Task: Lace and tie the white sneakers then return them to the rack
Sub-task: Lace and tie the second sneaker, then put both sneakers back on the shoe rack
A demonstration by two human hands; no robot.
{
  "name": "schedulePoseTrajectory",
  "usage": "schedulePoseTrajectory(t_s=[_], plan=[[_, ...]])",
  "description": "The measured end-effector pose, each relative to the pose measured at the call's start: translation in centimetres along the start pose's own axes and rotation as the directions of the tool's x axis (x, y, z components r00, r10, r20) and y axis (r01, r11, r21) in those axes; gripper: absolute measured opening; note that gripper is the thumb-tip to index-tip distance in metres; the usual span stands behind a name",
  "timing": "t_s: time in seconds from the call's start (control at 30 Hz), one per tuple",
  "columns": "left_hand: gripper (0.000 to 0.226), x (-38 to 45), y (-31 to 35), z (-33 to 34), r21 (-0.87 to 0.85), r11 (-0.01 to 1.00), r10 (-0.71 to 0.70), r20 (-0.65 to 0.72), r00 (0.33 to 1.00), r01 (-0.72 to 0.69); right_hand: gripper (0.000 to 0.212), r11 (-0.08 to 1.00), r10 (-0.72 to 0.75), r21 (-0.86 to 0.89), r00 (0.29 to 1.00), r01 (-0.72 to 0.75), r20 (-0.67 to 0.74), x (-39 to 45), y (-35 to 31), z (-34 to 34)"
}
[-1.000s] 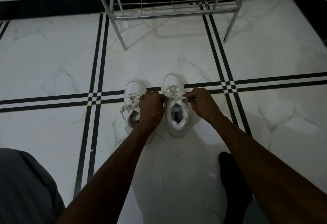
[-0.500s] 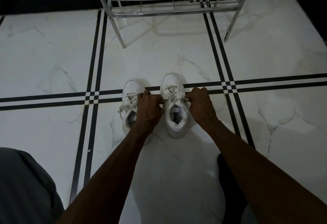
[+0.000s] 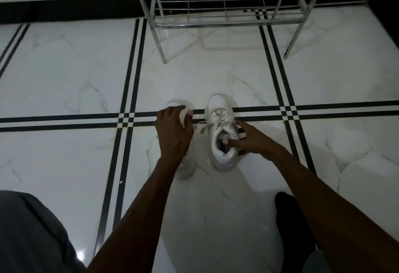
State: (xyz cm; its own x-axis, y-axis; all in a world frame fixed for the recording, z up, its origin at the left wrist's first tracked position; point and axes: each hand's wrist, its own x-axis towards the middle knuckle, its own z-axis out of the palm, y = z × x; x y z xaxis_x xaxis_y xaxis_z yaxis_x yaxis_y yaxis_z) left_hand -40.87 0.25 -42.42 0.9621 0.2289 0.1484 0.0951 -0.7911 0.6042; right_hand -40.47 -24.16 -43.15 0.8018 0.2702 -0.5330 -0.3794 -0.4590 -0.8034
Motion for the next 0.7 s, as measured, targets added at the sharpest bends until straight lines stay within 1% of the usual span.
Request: schedulePoseTrajectory(t_s=[0.03,0.1,0.17,0.23,0.27,0.33,0.37,0.4,0.43,0.5,0.53,0.7], plan=[[0.046,0.1,-0.5,-0.5,0.004,0.998,-0.068,-0.013,0.998,0.068,0.089,0.999,-0.008,-0.033,1.0,0.007,-0.028,0.4,-0.3,0.2],[0.064,-0.4,-4.9,-3.4,0.025,0.964,-0.264,-0.058,0.963,0.265,0.084,0.993,-0.037,-0.11,0.999,0.035,-0.009,2.0,-2.5,3.6],[0.079,-1.0,-7.0,-4.1,-0.023,0.927,-0.373,0.026,0.928,0.373,0.074,0.987,-0.059,-0.152,0.996,0.049,-0.06,2.3,-2.9,4.1],[0.088,-2.1,-7.4,-4.8,-0.131,0.877,-0.433,0.197,0.879,0.462,0.071,0.978,-0.074,-0.202,0.994,0.056,-0.083,2.6,-2.9,4.6],[0.085,-2.7,-7.4,-5.0,-0.173,0.857,-0.429,0.285,0.857,0.486,0.071,0.971,-0.08,-0.233,0.994,0.059,-0.08,2.9,-2.8,4.8],[0.059,-3.4,-6.3,-5.3,-0.252,0.83,-0.376,0.408,0.832,0.498,0.073,0.972,-0.065,-0.231,0.992,0.038,-0.109,2.9,-2.5,4.7],[0.055,-3.6,-6.1,-5.4,-0.285,0.812,-0.355,0.453,0.818,0.51,0.074,0.976,-0.059,-0.213,0.99,0.031,-0.128,2.8,-2.4,4.7],[0.059,-3.6,-6.1,-5.3,-0.303,0.805,-0.329,0.487,0.809,0.51,0.075,0.979,-0.06,-0.2,0.988,0.031,-0.145,2.7,-2.2,4.6],[0.068,-3.5,-6.3,-5.1,-0.31,0.806,-0.305,0.512,0.803,0.504,0.075,0.982,-0.063,-0.187,0.985,0.032,-0.162,2.6,-2.1,4.6],[0.084,-3.5,-6.8,-4.5,-0.314,0.817,-0.276,0.524,0.806,0.484,0.072,0.987,-0.057,-0.16,0.978,0.025,-0.199,2.3,-2.3,4.6],[0.085,-3.5,-6.9,-4.2,-0.31,0.826,-0.272,0.512,0.815,0.47,0.068,0.988,-0.058,-0.155,0.974,0.024,-0.218,2.2,-2.4,4.6],[0.069,-4.1,-6.6,-3.6,-0.241,0.86,-0.332,0.401,0.853,0.449,0.063,0.989,-0.068,-0.145,0.97,0.035,-0.233,1.7,-2.5,5.4]])
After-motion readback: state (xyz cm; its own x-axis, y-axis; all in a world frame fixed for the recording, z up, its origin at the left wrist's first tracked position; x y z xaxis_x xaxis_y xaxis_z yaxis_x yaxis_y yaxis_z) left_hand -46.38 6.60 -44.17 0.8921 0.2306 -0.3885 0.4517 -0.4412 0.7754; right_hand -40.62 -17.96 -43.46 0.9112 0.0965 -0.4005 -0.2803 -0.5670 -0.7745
